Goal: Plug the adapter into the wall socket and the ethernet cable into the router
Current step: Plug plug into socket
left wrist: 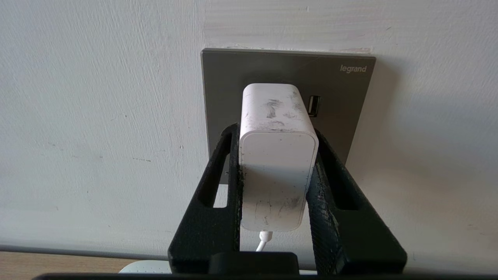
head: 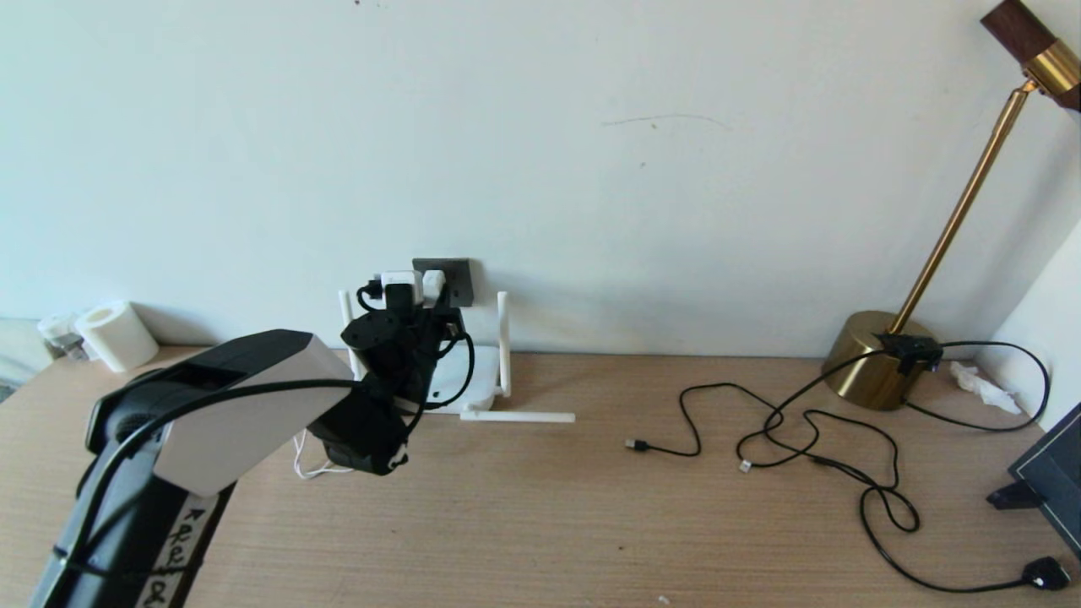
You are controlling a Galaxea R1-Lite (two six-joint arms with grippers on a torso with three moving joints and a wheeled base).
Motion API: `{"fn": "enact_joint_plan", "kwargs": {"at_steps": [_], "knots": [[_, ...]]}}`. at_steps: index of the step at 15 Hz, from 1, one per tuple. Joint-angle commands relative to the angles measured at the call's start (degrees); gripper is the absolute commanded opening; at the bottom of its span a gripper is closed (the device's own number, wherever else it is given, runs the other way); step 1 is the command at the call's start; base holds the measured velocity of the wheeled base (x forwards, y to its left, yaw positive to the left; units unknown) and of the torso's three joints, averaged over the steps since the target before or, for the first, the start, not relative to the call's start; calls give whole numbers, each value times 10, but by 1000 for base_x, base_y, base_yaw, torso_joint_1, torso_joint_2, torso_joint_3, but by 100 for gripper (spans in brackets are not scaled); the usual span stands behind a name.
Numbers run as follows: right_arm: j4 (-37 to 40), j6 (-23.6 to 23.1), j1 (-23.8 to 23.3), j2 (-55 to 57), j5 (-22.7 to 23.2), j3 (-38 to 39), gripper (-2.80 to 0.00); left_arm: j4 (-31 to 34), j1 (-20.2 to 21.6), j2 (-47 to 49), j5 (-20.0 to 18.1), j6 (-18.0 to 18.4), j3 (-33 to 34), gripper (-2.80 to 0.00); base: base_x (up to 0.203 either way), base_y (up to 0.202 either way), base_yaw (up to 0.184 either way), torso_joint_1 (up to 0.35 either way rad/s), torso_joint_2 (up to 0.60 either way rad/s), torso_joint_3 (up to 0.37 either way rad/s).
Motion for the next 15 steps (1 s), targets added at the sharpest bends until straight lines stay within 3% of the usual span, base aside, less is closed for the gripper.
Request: {"fn": "enact_joint_plan", "kwargs": {"at_steps": [1, 15], "knots": [[-1, 0, 0, 1, 0, 0, -280, -5, 0, 1, 1, 0, 0, -280, 0, 0, 0, 0, 0, 0], [-1, 0, 0, 1, 0, 0, -280, -5, 3, 26, 1, 0, -32, -280, 0, 0, 0, 0, 0, 0]]}}
